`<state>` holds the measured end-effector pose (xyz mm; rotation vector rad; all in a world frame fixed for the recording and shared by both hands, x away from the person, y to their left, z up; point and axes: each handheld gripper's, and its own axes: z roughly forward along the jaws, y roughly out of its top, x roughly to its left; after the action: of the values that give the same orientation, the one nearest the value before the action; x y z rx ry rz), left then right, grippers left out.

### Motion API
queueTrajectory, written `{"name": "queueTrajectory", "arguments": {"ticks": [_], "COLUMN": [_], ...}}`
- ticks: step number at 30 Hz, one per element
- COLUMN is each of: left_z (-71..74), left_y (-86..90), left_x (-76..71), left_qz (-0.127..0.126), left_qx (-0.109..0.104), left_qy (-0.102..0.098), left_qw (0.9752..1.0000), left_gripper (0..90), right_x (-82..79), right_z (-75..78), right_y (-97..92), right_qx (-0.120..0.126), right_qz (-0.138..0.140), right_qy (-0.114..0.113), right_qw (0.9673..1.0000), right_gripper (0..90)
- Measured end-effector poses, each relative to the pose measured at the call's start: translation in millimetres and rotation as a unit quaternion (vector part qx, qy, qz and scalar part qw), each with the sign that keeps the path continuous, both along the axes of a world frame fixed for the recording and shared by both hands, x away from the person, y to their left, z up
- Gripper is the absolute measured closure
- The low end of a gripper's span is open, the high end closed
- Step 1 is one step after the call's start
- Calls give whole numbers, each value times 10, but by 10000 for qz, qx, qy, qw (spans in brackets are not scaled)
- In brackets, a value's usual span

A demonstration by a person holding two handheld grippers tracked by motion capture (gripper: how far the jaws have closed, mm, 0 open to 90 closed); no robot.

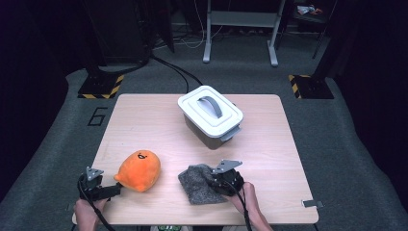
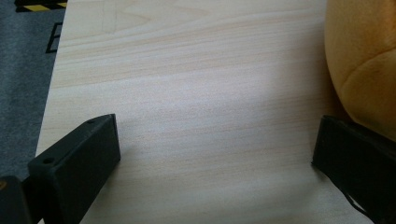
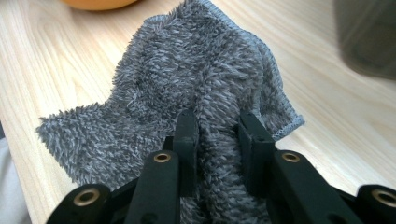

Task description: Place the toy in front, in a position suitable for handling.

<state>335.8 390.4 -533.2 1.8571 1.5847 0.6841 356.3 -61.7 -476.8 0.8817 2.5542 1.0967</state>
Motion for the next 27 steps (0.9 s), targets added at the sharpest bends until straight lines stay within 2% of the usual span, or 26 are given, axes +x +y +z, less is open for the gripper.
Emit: {"name": "queueTrajectory", "arguments": {"ticks": [10, 21, 27], "left_z": [0, 1, 1], "left_y": [0, 0, 0], "left_x": [0, 0, 0], "left_qz": [-3, -2, -2], "left_qx": [1, 2, 2], "left_qy": [2, 2, 3], "left_qw": [10000, 10000, 10000], "left_gripper": [1, 1, 1], "right_x": [-50, -62, -57], "right_z": [67, 143, 184], "right_y": [-174, -462, -665], "right_qx": [51, 72, 79], "right_qz": [-204, -516, -801], "right_qy": [-18, -98, -168], "right_qw": [9998, 9986, 9966], "right_gripper": [712, 712, 712]}}
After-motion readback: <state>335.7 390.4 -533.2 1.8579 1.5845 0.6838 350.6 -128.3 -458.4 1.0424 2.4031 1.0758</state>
